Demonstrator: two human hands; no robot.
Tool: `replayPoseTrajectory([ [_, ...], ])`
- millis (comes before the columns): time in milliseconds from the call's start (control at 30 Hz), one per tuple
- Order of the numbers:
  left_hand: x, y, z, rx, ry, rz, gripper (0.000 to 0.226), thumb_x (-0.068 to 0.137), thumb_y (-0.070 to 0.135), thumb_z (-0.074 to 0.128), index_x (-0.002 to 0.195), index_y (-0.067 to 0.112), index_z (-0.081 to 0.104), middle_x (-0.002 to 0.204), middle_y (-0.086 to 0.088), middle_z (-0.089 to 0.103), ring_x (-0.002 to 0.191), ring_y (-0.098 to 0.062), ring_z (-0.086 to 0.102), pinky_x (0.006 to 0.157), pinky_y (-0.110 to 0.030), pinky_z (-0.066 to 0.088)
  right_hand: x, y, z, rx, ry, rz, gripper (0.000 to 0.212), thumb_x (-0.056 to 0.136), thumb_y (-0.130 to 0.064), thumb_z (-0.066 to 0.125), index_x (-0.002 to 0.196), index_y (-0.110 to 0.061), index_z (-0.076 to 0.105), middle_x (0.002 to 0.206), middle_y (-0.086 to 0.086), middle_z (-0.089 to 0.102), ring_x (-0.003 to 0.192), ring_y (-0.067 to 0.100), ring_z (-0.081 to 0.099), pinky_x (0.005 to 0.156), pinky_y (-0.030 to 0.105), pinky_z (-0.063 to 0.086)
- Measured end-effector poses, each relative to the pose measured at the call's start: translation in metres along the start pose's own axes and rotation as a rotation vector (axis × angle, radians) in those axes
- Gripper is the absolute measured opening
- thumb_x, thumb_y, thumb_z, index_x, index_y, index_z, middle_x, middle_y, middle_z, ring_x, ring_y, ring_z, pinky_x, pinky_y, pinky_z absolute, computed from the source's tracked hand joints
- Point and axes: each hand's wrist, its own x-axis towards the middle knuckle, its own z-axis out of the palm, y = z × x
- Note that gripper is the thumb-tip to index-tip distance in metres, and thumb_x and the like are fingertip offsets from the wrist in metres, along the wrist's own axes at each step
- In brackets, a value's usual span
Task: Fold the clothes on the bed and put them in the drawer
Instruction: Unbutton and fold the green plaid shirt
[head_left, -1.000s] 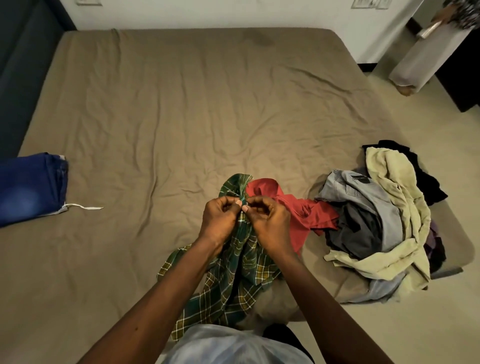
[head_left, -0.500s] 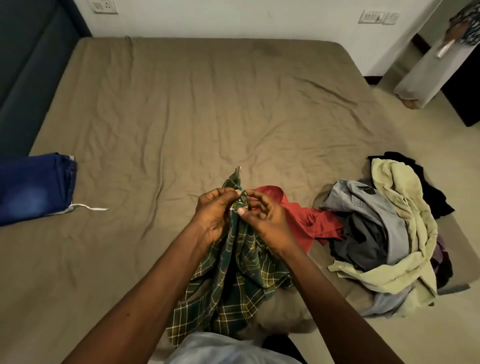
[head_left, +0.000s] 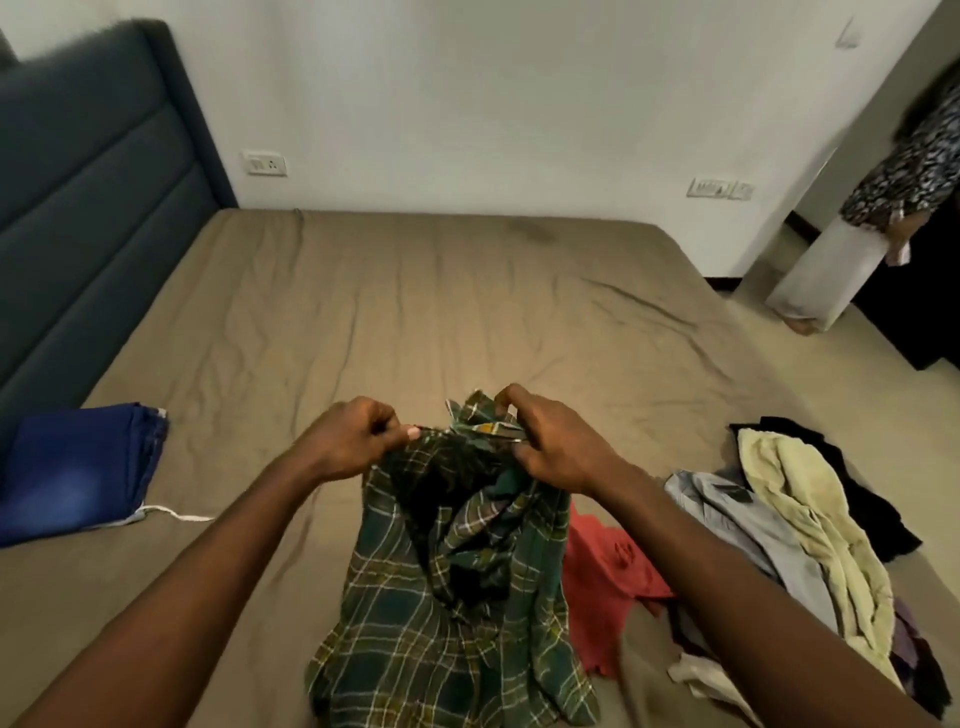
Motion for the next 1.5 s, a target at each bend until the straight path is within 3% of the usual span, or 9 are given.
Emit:
replayPoseTrajectory([
  [167, 0.008, -0.007, -0.01, -0.271, 0.147, 0.035, 0.029, 0.092, 0.041, 0.074, 0.078, 0.016, 0.07, 0.069, -0.003, 0.068, 0.063, -0.012, 0.058, 0.063, -0.031, 0.045, 0.011, 0.014, 0.002, -0.259, 0.152, -0.21, 0.02, 0.096, -0.037, 0.064, 0.109, -0.022, 0.059, 0.096, 0.0, 0.063, 0.083, 0.025, 0.062, 0.067, 0.04, 0.052],
  [333, 0.001, 0.01, -0.003, -0.933, 0.187, -0.059, 0.01, 0.1, 0.014, 0.064, 0.1, 0.008, 0.072, 0.083, 0.001, 0.074, 0.074, -0.006, 0.065, 0.062, -0.02, 0.05, 0.006, 0.004, 0.039, 0.977, 0.03, 0.399, 0.013, 0.089, -0.023, 0.079, 0.093, -0.015, 0.07, 0.077, 0.008, 0.065, 0.071, 0.023, 0.056, 0.066, 0.03, 0.047],
  [400, 0.002, 0.013, 0.007, -0.989, 0.196, -0.1, 0.011, 0.099, 0.011, 0.065, 0.101, 0.007, 0.074, 0.086, -0.003, 0.076, 0.073, -0.009, 0.067, 0.059, -0.02, 0.051, 0.002, -0.004, 0.062, 1.1, -0.022, 0.452, 0.011, 0.09, -0.018, 0.078, 0.095, -0.013, 0.07, 0.087, 0.009, 0.07, 0.081, 0.024, 0.064, 0.077, 0.037, 0.053],
  [567, 0.012, 0.013, 0.005, -1.023, 0.235, -0.154, 0.012, 0.096, 0.007, 0.067, 0.094, 0.002, 0.078, 0.087, -0.01, 0.078, 0.075, -0.013, 0.072, 0.063, -0.019, 0.055, -0.006, 0.009, 0.083, 0.068, 0.195, 0.236, 0.019, 0.093, -0.037, 0.065, 0.108, -0.028, 0.073, 0.098, -0.007, 0.062, 0.093, 0.011, 0.056, 0.078, 0.034, 0.049],
  [633, 0.016, 0.014, 0.001, -0.968, 0.233, -0.138, 0.011, 0.095, 0.005, 0.068, 0.095, 0.004, 0.079, 0.09, -0.006, 0.079, 0.078, -0.009, 0.073, 0.064, -0.016, 0.053, -0.009, 0.02, 0.083, 0.059, 0.243, 0.171, 0.024, 0.098, -0.037, 0.064, 0.114, -0.023, 0.074, 0.099, -0.007, 0.058, 0.095, 0.012, 0.054, 0.079, 0.031, 0.047],
  [867, 0.034, 0.01, 0.022, -0.744, 0.252, -0.083, 0.015, 0.086, 0.006, 0.08, 0.097, 0.016, 0.078, 0.083, -0.007, 0.073, 0.078, -0.014, 0.066, 0.073, -0.023, 0.055, -0.007, 0.005, 0.095, 1.228, 0.131, 0.653, 0.02, 0.085, -0.04, 0.076, 0.088, -0.022, 0.067, 0.079, 0.006, 0.065, 0.073, 0.02, 0.059, 0.073, 0.038, 0.047],
  [1200, 0.046, 0.008, 0.028, -0.554, 0.116, -0.026, 0.011, 0.09, 0.01, 0.077, 0.091, 0.021, 0.078, 0.081, 0.007, 0.076, 0.076, -0.005, 0.068, 0.071, -0.027, 0.054, -0.01, 0.048, 0.097, -0.376, 0.129, 0.131, 0.026, 0.103, -0.038, 0.05, 0.102, -0.022, 0.07, 0.094, -0.001, 0.063, 0.084, 0.021, 0.063, 0.071, 0.036, 0.051],
  [1300, 0.048, 0.029, 0.023, -0.661, 0.086, 0.019, 0.009, 0.093, 0.004, 0.072, 0.094, 0.012, 0.075, 0.08, 0.004, 0.072, 0.068, 0.002, 0.063, 0.062, -0.014, 0.047, 0.003, 0.05, 0.105, -0.072, 0.055, 0.313, 0.009, 0.099, -0.028, 0.058, 0.105, -0.021, 0.063, 0.094, -0.001, 0.066, 0.084, 0.02, 0.062, 0.07, 0.034, 0.048],
  [1500, 0.067, 0.019, 0.019, -0.537, 0.354, -0.032, 0.013, 0.09, 0.013, 0.077, 0.092, 0.025, 0.079, 0.087, 0.011, 0.078, 0.085, -0.003, 0.072, 0.084, -0.027, 0.059, 0.0, 0.047, 0.118, 0.761, 0.05, 0.595, 0.01, 0.093, -0.013, 0.073, 0.084, -0.009, 0.072, 0.066, -0.005, 0.063, 0.061, 0.005, 0.054, 0.062, 0.024, 0.044],
])
